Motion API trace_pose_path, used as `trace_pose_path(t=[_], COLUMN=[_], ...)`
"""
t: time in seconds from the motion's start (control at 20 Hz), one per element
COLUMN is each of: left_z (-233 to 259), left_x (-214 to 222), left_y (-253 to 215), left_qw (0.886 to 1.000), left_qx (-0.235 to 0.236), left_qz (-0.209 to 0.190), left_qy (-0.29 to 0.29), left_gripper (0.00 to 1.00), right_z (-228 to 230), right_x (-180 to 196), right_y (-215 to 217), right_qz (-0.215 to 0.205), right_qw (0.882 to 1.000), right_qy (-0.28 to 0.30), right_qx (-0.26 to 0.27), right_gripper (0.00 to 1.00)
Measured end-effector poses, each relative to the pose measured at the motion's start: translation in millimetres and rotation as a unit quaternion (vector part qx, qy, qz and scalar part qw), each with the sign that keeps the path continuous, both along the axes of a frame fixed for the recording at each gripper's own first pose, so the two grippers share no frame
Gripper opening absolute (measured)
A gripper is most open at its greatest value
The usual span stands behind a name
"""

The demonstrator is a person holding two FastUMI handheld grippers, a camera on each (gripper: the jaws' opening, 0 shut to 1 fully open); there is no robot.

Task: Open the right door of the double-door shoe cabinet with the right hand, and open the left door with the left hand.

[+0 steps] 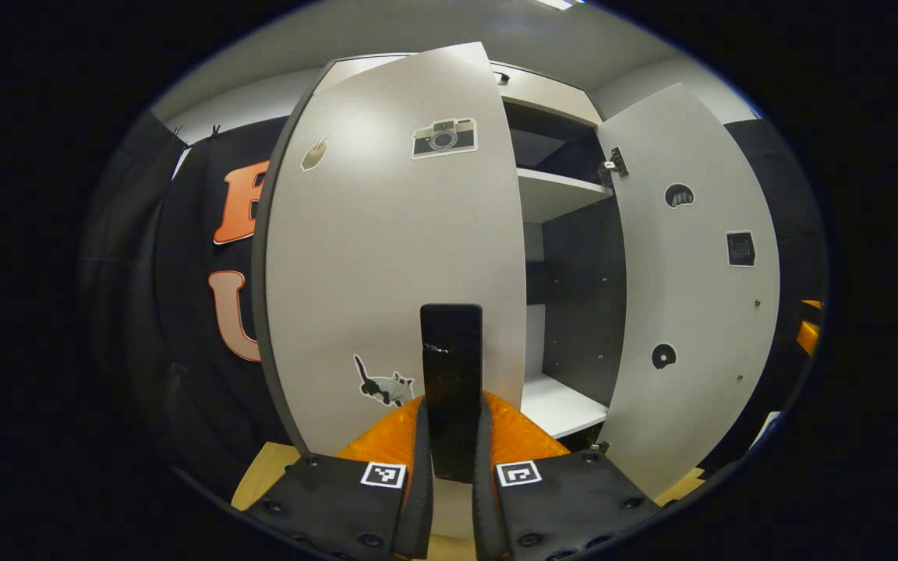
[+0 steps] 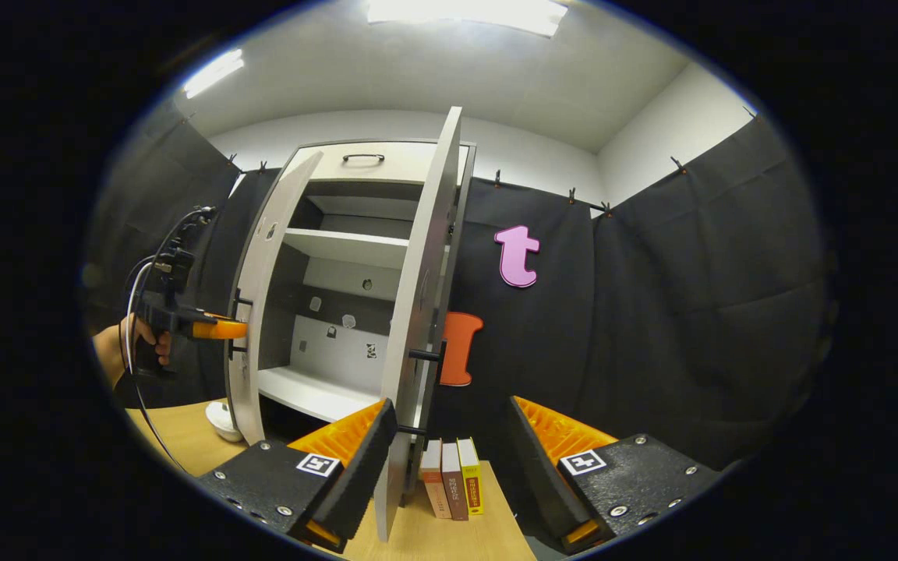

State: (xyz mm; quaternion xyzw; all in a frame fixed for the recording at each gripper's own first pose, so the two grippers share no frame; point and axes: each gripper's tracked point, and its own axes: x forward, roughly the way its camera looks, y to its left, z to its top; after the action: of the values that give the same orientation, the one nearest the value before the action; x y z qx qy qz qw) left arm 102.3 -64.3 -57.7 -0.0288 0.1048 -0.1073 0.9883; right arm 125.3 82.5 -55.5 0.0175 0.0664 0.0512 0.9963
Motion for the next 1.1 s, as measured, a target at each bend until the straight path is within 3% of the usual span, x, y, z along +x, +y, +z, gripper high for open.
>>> trace_pose_path(t=[0.45, 0.55, 1.1], left_z=[11.5, 12.1, 14.8], left_x=[-33.2, -37.7, -46.8], left_y=[40.1, 48.5, 95.7], left_qw=[1.000, 0.999, 0.995], left_qx=[-0.010, -0.018, -0.026], left_qz=[0.017, 0.020, 0.084], left_qy=[-0.016, -0.017, -0.035], left_gripper=[0.28, 0.22, 0.18], right_z=[-1.9, -1.1, 0.5], right_x=[3.0, 3.3, 11.6], right_y=[14.7, 23.6, 74.0], right_qz=[0.008, 0.015, 0.044], right_qw=[1.000, 1.000, 0.999], right_qy=[-0.001, -0.001, -0.001], right_qx=[0.002, 0.001, -0.011], right_gripper=[0.88, 0.88, 0.88])
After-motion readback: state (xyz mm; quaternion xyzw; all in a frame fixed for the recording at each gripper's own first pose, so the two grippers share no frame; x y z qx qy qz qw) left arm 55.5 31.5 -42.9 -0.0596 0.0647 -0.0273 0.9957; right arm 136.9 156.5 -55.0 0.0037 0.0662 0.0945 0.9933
